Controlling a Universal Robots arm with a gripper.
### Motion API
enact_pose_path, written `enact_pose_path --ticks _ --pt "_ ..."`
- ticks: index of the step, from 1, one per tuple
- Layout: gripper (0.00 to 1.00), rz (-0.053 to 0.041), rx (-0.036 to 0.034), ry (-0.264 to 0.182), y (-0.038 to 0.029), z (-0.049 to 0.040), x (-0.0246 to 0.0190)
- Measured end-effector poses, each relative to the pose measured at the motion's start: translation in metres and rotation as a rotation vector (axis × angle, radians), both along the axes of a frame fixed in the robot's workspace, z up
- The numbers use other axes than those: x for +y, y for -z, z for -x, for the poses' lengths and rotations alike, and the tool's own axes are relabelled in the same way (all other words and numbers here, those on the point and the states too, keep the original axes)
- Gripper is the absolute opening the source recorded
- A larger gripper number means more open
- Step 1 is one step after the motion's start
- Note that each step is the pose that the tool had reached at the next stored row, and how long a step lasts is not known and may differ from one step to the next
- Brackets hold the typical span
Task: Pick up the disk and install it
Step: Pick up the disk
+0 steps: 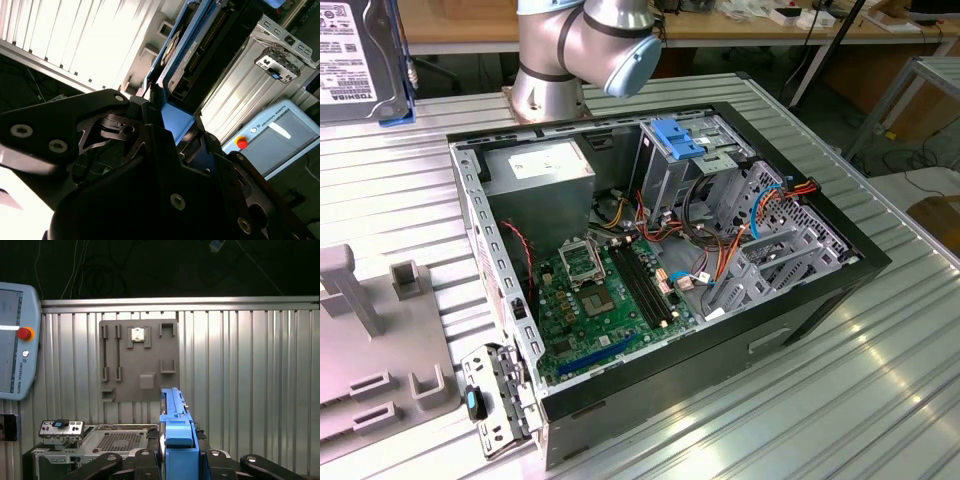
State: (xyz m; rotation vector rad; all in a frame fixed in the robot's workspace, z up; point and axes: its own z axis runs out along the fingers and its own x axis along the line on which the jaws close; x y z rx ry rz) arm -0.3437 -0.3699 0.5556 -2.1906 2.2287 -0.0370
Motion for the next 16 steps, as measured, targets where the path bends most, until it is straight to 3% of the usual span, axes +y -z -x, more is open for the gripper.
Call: enact_pose_path --ticks 7,11,16 --pt "0.37 0.0001 0.0001 0.000 0.0000 -0.0215 0.0000" --pt "0.37 0.0000 0.0000 0.000 0.0002 -0.0490 0.0000" --pt "0.37 0.0000 0.0000 0.000 0.0005 -0.0688 0.0000"
